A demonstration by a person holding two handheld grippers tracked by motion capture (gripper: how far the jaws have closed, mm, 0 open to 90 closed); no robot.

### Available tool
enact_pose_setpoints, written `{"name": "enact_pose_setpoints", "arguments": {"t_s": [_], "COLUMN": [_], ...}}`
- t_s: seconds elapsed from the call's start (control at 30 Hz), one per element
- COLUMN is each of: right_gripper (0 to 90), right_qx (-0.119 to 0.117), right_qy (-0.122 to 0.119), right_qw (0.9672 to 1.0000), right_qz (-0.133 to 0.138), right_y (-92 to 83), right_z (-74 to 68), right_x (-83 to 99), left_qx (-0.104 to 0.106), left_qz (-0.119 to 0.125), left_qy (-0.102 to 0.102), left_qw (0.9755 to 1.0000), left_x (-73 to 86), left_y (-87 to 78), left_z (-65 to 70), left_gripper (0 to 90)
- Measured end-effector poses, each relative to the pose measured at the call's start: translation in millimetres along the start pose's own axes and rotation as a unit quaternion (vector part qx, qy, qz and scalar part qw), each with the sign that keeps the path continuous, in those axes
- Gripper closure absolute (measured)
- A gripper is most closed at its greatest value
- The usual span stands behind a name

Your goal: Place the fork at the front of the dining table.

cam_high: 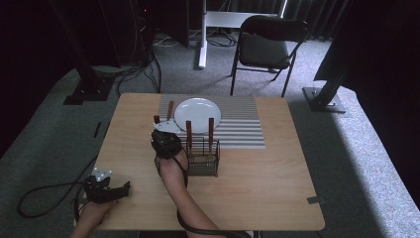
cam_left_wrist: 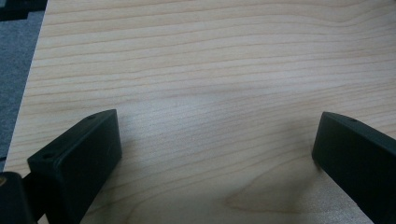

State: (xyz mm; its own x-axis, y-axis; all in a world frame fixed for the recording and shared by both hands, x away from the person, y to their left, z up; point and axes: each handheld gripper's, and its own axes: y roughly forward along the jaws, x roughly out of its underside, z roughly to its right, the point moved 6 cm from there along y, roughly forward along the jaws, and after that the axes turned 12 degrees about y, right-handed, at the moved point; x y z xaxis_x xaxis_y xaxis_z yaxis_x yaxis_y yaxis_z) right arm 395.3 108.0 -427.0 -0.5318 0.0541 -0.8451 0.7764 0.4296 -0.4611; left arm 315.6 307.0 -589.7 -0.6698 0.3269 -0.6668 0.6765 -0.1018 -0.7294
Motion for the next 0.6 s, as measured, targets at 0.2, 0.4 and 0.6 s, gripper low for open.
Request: {"name": "enact_pose_setpoints", "arguments": {"t_s": [0.2,0.4,0.6], "right_gripper": [75.8,75.9,75.9], "right_qx": [-0.001,-0.003,-0.007], "right_qy": [-0.003,-0.003,-0.008], "right_qw": [1.0000,0.9999,0.9997], "right_qz": [0.005,0.010,0.024], "right_y": [-6.4,-13.3,-23.0], "right_z": [0.2,2.3,1.5], "right_x": [-10.4,-18.6,-34.0], "left_qx": [0.000,0.000,0.000], "left_qz": [0.000,0.000,0.000], "left_qy": [0.000,0.000,0.000], "left_qw": [1.0000,1.0000,1.0000], "left_x": [0.0,0.0,0.0], "left_y": [0.0,0.1,0.1], "left_z": [0.0,0.0,0.0], "left_gripper": [1.1,1.1,1.1]}}
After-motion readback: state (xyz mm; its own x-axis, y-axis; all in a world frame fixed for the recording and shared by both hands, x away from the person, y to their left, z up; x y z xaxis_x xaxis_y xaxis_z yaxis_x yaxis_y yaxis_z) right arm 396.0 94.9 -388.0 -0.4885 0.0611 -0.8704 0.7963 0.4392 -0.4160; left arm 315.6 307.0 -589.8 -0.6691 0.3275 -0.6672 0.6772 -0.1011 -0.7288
